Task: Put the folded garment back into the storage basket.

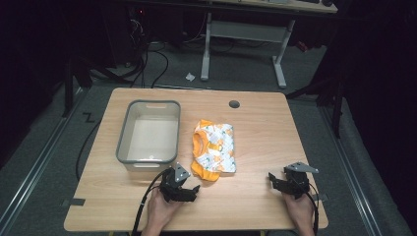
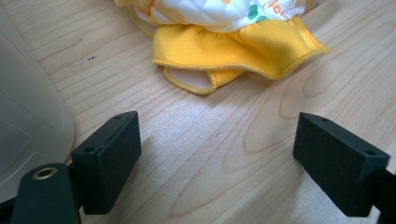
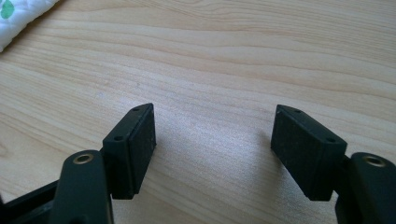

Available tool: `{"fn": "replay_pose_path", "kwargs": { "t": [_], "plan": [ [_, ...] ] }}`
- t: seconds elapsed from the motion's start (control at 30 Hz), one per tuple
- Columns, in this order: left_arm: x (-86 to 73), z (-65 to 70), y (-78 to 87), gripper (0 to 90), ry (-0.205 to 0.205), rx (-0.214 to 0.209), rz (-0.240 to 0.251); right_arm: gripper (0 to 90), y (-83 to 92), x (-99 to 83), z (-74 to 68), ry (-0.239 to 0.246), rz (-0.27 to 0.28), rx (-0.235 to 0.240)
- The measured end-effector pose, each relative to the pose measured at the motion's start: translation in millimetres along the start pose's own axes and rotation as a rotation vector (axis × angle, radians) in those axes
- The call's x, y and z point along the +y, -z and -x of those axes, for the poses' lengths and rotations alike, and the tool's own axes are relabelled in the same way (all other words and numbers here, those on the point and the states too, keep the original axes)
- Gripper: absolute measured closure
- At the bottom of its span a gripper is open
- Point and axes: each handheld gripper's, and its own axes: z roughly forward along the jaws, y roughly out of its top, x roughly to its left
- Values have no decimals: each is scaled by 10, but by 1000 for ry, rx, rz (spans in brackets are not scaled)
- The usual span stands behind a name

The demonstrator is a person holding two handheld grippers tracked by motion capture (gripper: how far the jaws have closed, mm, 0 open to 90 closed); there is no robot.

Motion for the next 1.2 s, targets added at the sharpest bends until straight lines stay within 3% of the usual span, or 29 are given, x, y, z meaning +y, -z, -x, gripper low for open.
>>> {"fn": "replay_pose_path", "kwargs": {
  "t": [0.5,0.73,0.9,1.07,1.2],
  "plan": [
    [1,2,0,159,-4,-1,0,312,2,0,-1,-4,-1,-4],
    [-5,35,24,269,-25,-26,13,312,2,0,-1,-4,-1,-4],
    [2,56,30,271,-25,-37,7,312,2,0,-1,-4,-1,-4],
    [65,148,58,271,-15,-68,16,312,2,0,0,-4,-1,-4],
    [188,212,97,242,-22,-49,32,311,2,0,-1,-4,-1,-4]
  ]
}}
